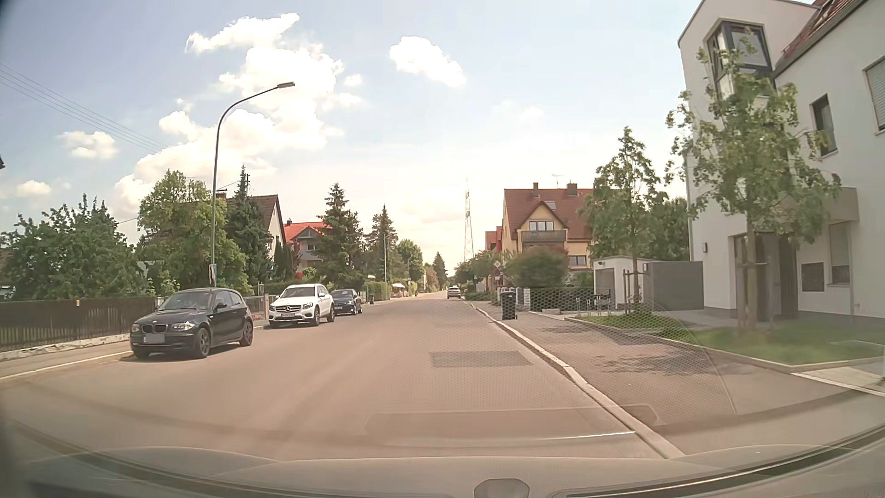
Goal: Follow the waypoints while adhering to traffic rules and regulations
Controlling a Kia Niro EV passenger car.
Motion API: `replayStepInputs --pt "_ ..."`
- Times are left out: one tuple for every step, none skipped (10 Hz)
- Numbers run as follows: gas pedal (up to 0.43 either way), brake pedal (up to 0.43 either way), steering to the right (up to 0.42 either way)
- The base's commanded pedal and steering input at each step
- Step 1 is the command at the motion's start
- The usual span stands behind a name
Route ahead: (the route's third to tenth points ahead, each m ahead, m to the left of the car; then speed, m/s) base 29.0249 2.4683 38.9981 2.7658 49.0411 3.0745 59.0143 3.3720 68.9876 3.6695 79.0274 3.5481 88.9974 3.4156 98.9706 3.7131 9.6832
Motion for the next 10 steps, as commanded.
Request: replayStepInputs --pt "0.268 0.000 -0.013" --pt "0.260 0.000 -0.013" --pt "0.260 0.000 -0.014" --pt "0.248 0.000 -0.017" --pt "0.228 0.000 -0.018" --pt "0.220 0.000 -0.016" --pt "0.220 0.000 -0.015" --pt "0.220 0.000 -0.015" --pt "0.220 0.000 -0.013" --pt "0.220 0.000 -0.010"
